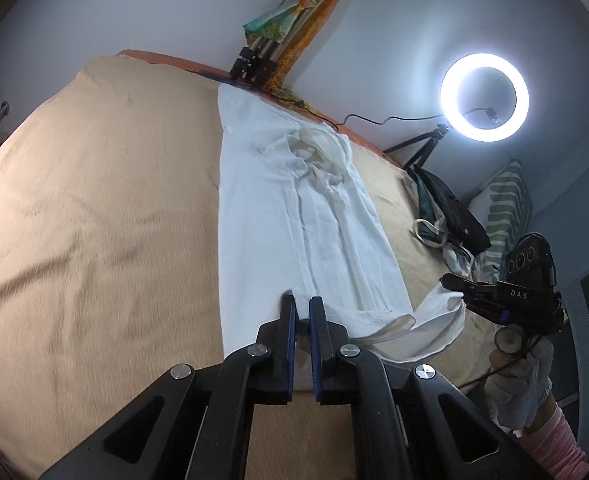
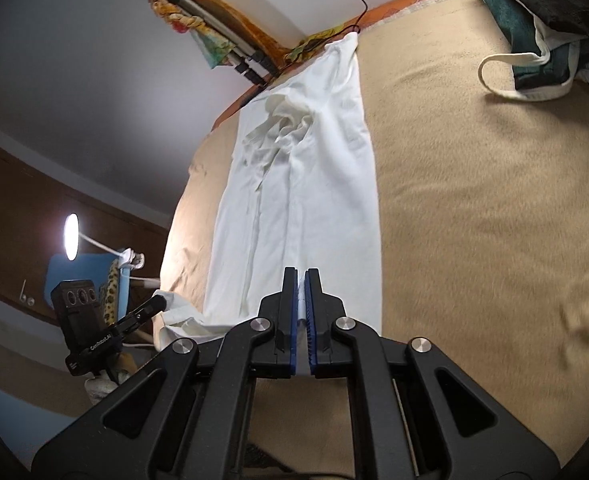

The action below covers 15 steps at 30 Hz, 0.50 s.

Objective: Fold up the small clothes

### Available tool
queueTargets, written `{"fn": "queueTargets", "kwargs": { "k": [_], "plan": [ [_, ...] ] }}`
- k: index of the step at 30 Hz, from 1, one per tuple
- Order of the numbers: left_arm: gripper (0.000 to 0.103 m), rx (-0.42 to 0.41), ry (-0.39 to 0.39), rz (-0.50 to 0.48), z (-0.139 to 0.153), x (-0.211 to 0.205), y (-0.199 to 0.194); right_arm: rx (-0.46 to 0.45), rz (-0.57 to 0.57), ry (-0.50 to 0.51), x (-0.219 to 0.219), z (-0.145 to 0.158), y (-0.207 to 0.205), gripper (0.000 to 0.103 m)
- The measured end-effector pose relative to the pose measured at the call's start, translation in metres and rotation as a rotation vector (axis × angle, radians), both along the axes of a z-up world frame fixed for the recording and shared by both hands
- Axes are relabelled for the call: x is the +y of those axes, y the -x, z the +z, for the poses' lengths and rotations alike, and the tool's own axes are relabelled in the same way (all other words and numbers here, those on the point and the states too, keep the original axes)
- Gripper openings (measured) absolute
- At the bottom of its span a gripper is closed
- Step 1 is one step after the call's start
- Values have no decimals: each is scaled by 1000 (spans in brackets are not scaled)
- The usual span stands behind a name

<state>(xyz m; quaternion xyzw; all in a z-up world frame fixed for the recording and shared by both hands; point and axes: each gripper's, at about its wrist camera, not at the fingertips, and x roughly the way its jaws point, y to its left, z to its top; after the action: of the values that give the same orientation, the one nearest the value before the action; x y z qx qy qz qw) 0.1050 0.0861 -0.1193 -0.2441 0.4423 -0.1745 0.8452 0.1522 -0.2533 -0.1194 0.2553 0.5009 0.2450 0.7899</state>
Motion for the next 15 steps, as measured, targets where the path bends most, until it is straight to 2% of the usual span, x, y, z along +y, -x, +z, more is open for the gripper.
{"fn": "queueTargets", "kwargs": {
  "k": [11,12,13,15],
  "plan": [
    [3,37,-17,61,-25,6,-42,28,-51,65,6,-27,-53,5],
    [7,39,-22,72,-26,7,-44,25,-57,71,6,-28,-55,5],
    [21,38,-24,89,-26,10,-45,18,-61,81,5,-28,-57,5],
    [39,25,-11,128,-24,20,-45,2,-71,129,4,-26,-58,5]
  ]
}}
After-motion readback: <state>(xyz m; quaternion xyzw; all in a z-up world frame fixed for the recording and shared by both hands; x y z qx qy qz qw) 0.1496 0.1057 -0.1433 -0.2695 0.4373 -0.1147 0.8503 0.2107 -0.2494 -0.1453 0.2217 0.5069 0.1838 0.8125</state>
